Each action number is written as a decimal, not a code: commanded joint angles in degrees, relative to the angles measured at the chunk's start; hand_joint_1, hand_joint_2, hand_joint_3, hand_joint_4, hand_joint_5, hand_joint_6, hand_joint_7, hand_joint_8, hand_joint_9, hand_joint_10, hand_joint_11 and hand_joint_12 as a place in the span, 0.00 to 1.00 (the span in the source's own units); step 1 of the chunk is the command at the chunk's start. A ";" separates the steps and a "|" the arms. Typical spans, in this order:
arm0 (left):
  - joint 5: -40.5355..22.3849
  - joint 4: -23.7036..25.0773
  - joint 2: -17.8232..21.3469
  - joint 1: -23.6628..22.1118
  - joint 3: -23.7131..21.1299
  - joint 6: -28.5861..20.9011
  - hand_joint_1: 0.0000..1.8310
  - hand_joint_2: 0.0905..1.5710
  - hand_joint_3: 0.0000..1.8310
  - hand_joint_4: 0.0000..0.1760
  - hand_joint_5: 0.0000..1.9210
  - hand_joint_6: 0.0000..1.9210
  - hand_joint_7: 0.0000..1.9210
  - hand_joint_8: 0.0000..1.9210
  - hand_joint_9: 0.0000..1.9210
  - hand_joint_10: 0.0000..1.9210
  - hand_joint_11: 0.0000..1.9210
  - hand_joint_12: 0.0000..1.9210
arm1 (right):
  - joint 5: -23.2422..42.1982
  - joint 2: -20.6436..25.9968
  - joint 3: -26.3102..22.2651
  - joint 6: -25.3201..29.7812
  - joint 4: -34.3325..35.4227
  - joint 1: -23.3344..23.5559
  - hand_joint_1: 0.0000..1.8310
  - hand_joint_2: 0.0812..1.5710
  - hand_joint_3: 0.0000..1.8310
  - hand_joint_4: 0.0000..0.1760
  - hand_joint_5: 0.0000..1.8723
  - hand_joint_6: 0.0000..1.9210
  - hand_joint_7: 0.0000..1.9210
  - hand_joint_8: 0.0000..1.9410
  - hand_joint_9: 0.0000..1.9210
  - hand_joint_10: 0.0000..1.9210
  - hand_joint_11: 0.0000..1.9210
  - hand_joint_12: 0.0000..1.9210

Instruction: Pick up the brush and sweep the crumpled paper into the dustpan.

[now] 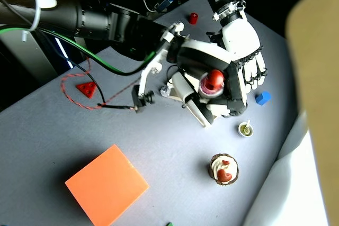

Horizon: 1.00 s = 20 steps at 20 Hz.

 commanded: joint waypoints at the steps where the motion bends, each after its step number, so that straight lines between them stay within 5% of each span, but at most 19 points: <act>1: -3.80 1.65 0.74 -0.26 -0.16 -0.05 0.61 0.72 0.00 0.00 0.47 0.57 0.20 0.00 0.15 0.00 0.02 0.26 | -4.20 0.63 -0.44 -1.43 -4.96 0.87 0.90 0.75 0.00 1.00 0.55 1.00 0.55 1.00 0.54 1.00 0.46 1.00; 11: -3.95 1.62 1.23 0.06 -0.57 -0.84 0.62 0.72 0.00 0.00 0.47 0.57 0.20 0.00 0.15 0.00 0.02 0.27 | -6.42 4.24 -7.86 -9.67 -0.52 -1.04 0.89 0.75 0.00 1.00 0.55 1.00 0.53 1.00 0.51 1.00 0.42 1.00; 20: -4.63 1.64 1.09 0.01 -0.58 -1.07 0.62 0.71 0.00 0.00 0.48 0.55 0.19 0.00 0.13 0.00 0.01 0.26 | -6.23 1.48 -7.09 -9.63 -0.43 -2.82 0.91 0.74 0.00 1.00 0.55 1.00 0.54 1.00 0.53 1.00 0.48 1.00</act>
